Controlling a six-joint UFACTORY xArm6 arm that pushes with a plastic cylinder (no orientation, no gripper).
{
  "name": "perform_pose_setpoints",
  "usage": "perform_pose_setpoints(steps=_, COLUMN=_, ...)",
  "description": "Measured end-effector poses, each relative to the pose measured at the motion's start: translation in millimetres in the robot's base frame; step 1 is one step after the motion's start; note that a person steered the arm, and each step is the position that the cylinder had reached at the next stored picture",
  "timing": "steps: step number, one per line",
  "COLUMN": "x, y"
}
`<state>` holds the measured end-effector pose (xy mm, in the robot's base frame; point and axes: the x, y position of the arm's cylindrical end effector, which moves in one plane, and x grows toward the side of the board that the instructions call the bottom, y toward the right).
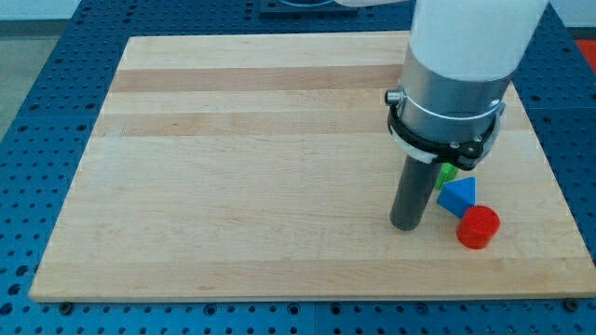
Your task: Move the red circle close to the triangle
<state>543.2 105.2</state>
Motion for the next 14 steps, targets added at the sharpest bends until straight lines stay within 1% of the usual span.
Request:
perform_pose_setpoints(steps=6, x=4.1, y=8.2)
perform_pose_setpoints(steps=7, x=7.9, y=8.2)
perform_pose_setpoints(steps=8, x=27.2, y=15.5)
perform_pose_setpoints(steps=9, x=34.6, y=27.3)
perform_pose_setpoints(steps=11, x=35.3, y=86.3)
perform_pose_setpoints(steps=12, x=37.1, y=86.3)
perform_pose_setpoints(steps=13, x=51.0, y=99.3)
perform_pose_setpoints(steps=14, x=48.6, y=127.0)
